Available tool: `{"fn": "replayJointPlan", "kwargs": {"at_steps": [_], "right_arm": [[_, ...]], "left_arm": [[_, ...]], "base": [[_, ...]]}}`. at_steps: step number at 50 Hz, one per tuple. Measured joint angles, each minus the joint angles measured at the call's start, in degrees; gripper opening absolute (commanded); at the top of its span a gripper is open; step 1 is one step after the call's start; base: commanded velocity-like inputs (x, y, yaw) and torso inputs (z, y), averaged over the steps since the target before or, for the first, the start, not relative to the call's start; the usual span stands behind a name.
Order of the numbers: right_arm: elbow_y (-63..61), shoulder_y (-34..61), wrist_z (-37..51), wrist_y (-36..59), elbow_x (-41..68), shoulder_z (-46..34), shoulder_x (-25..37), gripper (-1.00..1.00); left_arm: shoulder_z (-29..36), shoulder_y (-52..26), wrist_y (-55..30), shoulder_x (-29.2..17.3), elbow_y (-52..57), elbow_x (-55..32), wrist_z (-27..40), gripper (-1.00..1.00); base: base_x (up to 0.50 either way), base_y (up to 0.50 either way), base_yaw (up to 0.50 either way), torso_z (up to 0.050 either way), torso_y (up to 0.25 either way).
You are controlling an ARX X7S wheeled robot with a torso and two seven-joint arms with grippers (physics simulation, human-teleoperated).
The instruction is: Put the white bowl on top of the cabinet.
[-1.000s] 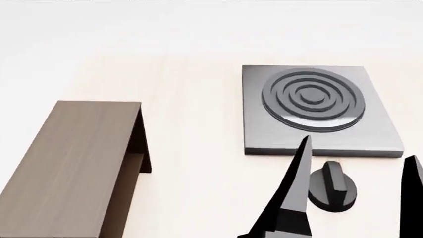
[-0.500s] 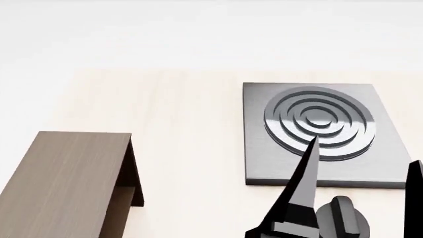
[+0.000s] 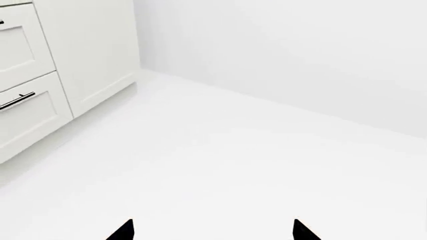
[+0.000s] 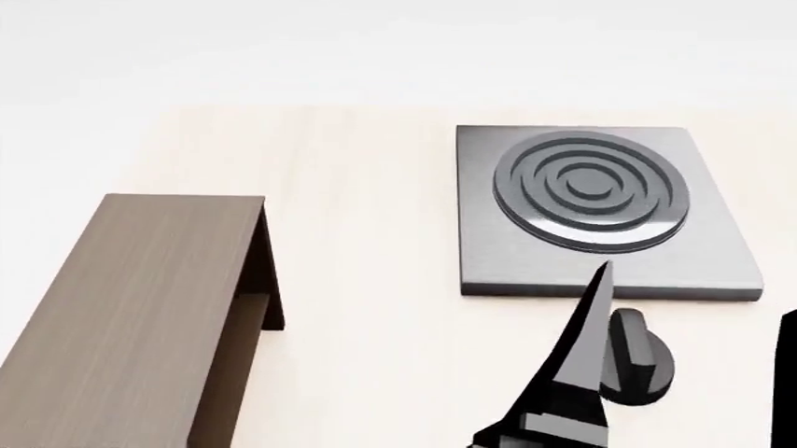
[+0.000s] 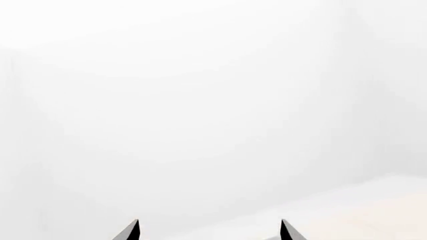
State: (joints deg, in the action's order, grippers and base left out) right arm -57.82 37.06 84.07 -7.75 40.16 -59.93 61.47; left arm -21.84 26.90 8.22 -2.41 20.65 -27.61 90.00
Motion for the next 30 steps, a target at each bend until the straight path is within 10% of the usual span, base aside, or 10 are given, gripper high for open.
{"fn": "replayJointPlan", "kwargs": {"at_steps": [30], "right_arm": [[24.14,19.58,4.93,20.1,58.92,24.03,22.55,1.0]], "left_arm": [[0.42,-0.14,2.71,-0.63,-3.0,-4.1,-0.25,1.0]], "base": [[0.0,0.0,0.0,0.0,0.0]]}}
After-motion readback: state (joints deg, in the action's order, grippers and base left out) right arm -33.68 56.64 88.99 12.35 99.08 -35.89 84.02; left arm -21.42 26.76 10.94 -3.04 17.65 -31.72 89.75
